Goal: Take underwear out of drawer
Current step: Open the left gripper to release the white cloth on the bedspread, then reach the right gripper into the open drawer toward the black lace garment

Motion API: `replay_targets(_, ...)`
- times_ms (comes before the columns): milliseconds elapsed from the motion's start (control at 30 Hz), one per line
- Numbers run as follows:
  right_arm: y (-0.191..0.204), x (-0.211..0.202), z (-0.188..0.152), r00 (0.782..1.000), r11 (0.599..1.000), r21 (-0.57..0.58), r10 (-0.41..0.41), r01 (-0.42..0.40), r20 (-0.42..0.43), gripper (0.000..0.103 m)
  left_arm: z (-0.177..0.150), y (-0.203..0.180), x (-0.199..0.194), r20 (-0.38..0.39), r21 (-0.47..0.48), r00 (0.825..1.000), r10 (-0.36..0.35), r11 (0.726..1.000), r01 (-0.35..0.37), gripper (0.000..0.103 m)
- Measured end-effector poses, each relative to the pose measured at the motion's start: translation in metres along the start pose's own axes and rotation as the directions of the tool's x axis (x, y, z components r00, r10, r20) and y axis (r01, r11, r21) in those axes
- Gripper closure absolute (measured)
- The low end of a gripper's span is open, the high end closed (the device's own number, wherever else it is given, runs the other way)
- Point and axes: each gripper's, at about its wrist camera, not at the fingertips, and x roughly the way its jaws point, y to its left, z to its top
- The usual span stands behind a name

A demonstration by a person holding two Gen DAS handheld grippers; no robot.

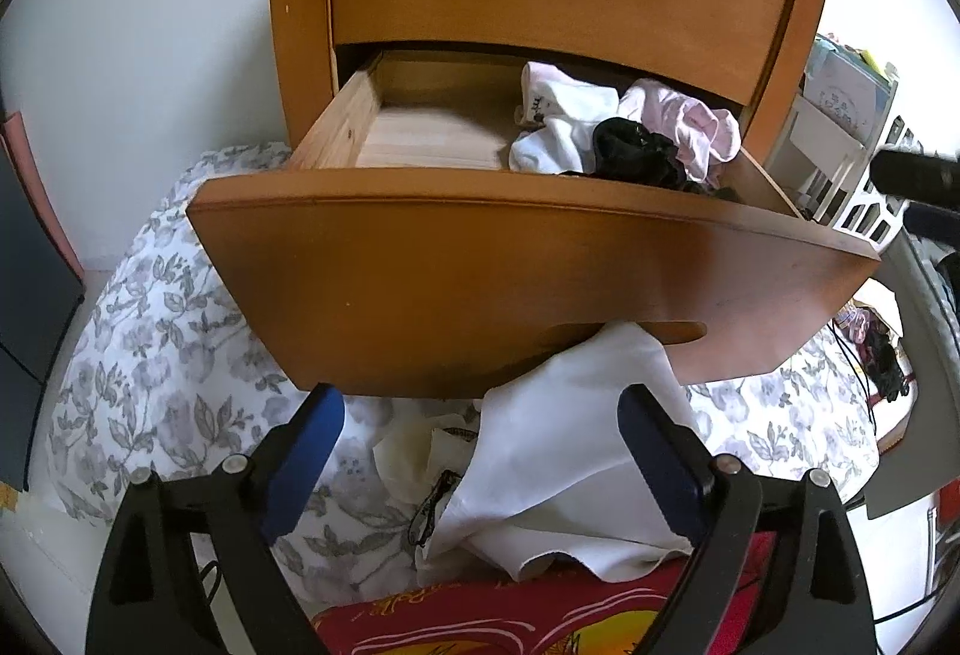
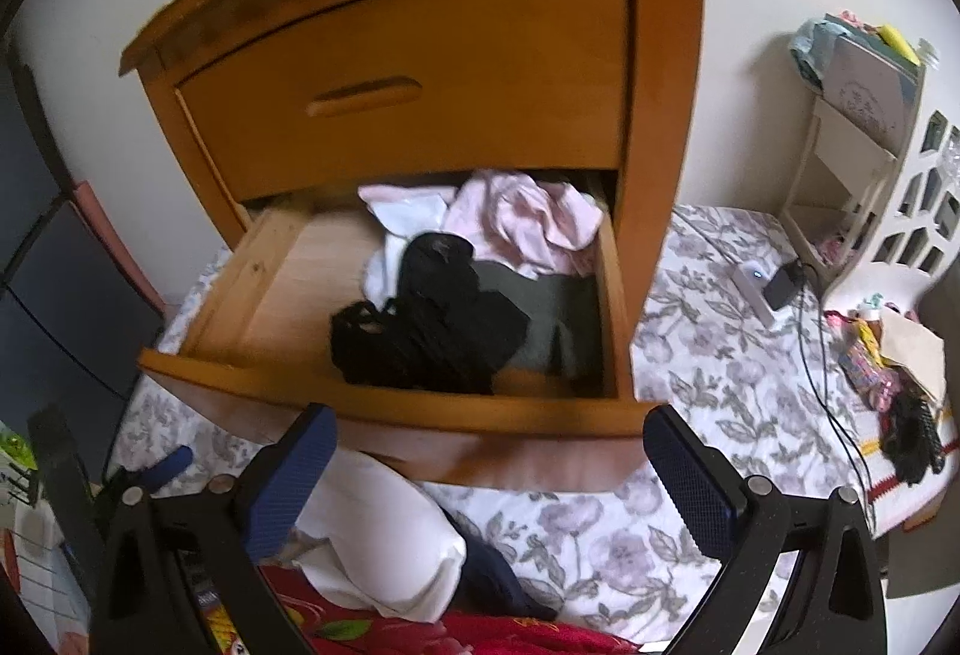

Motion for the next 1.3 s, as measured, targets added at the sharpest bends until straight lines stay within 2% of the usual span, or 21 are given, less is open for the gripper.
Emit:
replay_targets(267, 0.005, 0.003, 0.023, 1.0, 1.0, -0.028, 0.008, -0.008, 0.02, 0.0, 0.001, 0.004, -0.006, 0.021, -0.019, 1.0, -0.016, 1.0, 0.016, 0.01)
replay_targets(333, 0.005, 0.003, 0.031, 1.0, 0.999, -0.031, 0.015, -0.014, 0.023, 0.0, 0.001, 0.005, -0.008, 0.032, -0.022, 0.999, -0.018, 1.0, 0.019, 0.006)
replay_targets(367, 0.005, 0.003, 0.034, 1.0, 0.999, -0.032, 0.018, -0.017, 0.025, 0.0, 0.002, 0.005, -0.01, 0.041, -0.023, 0.999, -0.018, 1.0, 0.019, 0.003)
replay_targets(533, 0.005, 0.005, 0.055, 0.999, 0.999, -0.045, 0.028, -0.026, 0.033, 0.0, 0.006, 0.007, -0.018, 0.096, -0.028, 0.995, -0.016, 0.999, 0.019, 0.003)
replay_targets(733, 0.013, 0.016, 0.078, 0.999, 0.997, -0.068, 0.033, -0.031, 0.024, 0.0, 0.006, 0.007, -0.013, 0.085, -0.034, 0.996, -0.031, 0.999, 0.034, 0.003)
replay_targets(900, 0.019, 0.043, 0.091, 0.993, 0.993, -0.058, 0.101, -0.104, -0.056, 0.0, 0.005, 0.004, -0.006, 0.057, -0.025, 0.998, -0.023, 0.999, 0.024, 0.003)
replay_targets(1100, 0.027, 0.083, 0.091, 0.983, 0.995, -0.058, 0.069, -0.08, -0.172, 0.0, 0.003, 0.004, 0.002, 0.022, -0.018, 1.0, -0.019, 1.0, 0.019, 0.003)
replay_targets(1200, 0.032, 0.106, 0.089, 0.968, 0.994, -0.066, 0.075, -0.093, -0.239, 0.0, 0.003, 0.001, 0.008, -0.005, -0.007, 1.0, -0.017, 1.0, 0.017, 0.003)
replay_targets(1300, 0.035, 0.133, 0.083, 0.938, 0.992, -0.038, 0.098, -0.117, -0.331, 0.0, 0.002, 0.0, 0.009, -0.009, 0.0, 1.0, -0.016, 1.0, 0.016, 0.003)
